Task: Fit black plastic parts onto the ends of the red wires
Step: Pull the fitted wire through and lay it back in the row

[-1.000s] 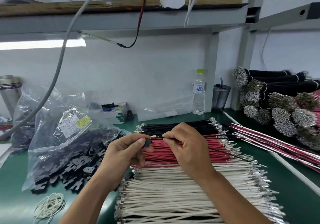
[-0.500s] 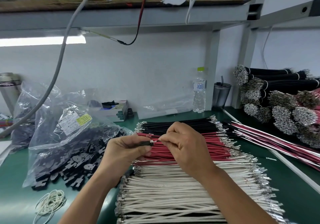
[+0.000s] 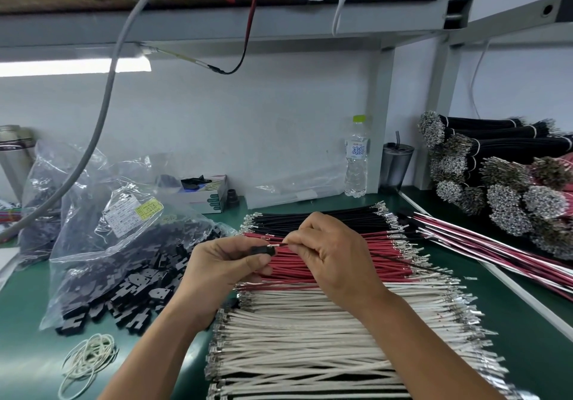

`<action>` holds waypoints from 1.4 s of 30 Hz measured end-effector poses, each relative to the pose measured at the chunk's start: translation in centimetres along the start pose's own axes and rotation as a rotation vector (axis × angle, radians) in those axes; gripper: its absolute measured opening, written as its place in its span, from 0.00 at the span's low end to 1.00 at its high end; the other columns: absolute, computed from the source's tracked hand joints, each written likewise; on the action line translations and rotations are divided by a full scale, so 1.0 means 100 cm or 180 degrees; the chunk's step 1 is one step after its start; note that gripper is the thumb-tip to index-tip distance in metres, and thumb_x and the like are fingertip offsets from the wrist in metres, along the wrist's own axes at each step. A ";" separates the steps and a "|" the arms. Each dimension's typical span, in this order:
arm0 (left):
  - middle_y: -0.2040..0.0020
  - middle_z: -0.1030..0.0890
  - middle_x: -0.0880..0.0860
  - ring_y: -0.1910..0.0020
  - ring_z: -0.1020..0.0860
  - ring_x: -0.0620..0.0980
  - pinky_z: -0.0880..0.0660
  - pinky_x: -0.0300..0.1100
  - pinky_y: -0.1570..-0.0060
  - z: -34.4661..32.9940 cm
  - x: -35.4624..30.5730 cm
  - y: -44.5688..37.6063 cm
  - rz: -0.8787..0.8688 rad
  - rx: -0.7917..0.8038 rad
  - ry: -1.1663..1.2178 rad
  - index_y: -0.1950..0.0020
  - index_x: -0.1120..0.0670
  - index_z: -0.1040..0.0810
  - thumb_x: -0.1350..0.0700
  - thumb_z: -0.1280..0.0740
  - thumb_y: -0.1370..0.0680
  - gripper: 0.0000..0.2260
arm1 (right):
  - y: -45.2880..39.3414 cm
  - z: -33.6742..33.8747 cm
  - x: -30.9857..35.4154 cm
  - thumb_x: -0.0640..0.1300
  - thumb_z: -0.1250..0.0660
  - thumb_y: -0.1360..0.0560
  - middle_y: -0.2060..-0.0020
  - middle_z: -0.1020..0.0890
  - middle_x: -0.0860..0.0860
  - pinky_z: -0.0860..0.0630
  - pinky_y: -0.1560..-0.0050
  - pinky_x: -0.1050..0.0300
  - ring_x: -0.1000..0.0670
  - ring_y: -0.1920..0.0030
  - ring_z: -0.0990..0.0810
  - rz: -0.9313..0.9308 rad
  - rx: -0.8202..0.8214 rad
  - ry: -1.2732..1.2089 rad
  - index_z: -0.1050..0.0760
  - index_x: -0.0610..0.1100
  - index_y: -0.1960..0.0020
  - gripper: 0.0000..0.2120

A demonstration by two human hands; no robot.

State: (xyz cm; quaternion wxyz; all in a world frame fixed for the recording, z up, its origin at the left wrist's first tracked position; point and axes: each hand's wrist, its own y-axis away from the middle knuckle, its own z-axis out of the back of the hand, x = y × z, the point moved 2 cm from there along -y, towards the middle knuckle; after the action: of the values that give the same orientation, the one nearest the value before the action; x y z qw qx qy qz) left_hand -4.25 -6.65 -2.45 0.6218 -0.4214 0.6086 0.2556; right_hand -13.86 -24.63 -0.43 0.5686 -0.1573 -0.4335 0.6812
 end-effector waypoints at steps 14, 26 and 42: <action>0.58 0.13 0.64 0.62 0.13 0.55 0.17 0.39 0.63 -0.001 -0.002 0.003 -0.0007 0.0042 -0.0313 0.52 0.57 0.11 0.61 0.22 0.34 0.11 | -0.001 0.004 0.006 0.46 0.31 0.20 0.60 0.23 0.55 0.25 0.66 0.55 0.53 0.59 0.26 0.0442 0.0352 0.0506 0.16 0.48 0.49 0.05; 0.57 0.13 0.61 0.62 0.13 0.55 0.18 0.40 0.65 -0.002 0.000 0.004 -0.0010 0.0225 -0.0650 0.51 0.53 0.11 0.58 0.22 0.31 0.10 | 0.001 -0.010 0.007 0.46 0.32 0.21 0.58 0.23 0.55 0.25 0.59 0.53 0.53 0.56 0.24 0.0099 0.0623 0.0031 0.17 0.47 0.50 0.06; 0.58 0.12 0.60 0.66 0.14 0.57 0.16 0.42 0.61 -0.005 -0.002 0.003 -0.0243 0.0003 -0.0691 0.54 0.54 0.11 0.57 0.23 0.32 0.08 | 0.001 -0.013 0.006 0.42 0.30 0.22 0.58 0.21 0.53 0.24 0.55 0.56 0.53 0.56 0.23 0.0073 0.0321 0.0022 0.18 0.44 0.51 0.03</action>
State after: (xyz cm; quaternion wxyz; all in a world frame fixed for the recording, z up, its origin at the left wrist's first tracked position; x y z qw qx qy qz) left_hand -4.78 -6.92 -2.28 0.6936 -0.4138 0.5213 0.2755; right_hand -13.21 -23.51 -1.08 0.5695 -0.1358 -0.3948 0.7081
